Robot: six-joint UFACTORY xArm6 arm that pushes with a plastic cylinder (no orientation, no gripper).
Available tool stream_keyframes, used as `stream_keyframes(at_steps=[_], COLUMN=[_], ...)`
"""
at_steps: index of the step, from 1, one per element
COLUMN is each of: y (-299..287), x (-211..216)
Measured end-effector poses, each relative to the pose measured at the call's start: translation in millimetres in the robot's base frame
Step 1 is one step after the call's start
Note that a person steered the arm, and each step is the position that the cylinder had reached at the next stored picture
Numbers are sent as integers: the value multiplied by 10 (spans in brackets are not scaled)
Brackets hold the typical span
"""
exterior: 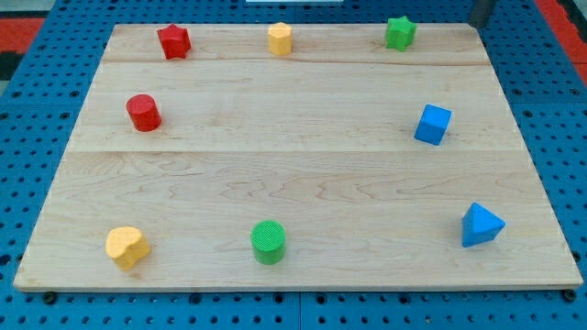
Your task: Move green star closer to the blue cube
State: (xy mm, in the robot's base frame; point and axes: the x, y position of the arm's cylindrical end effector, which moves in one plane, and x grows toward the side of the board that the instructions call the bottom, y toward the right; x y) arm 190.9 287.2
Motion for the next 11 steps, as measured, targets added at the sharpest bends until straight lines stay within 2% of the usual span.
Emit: stream_keyframes(at_steps=[2,3,4,5,6,8,10,11], y=[-142,-550,-1408,-1662,-1572,-1927,-1685,-1633], x=[2,4,13,105,420,508,926,941])
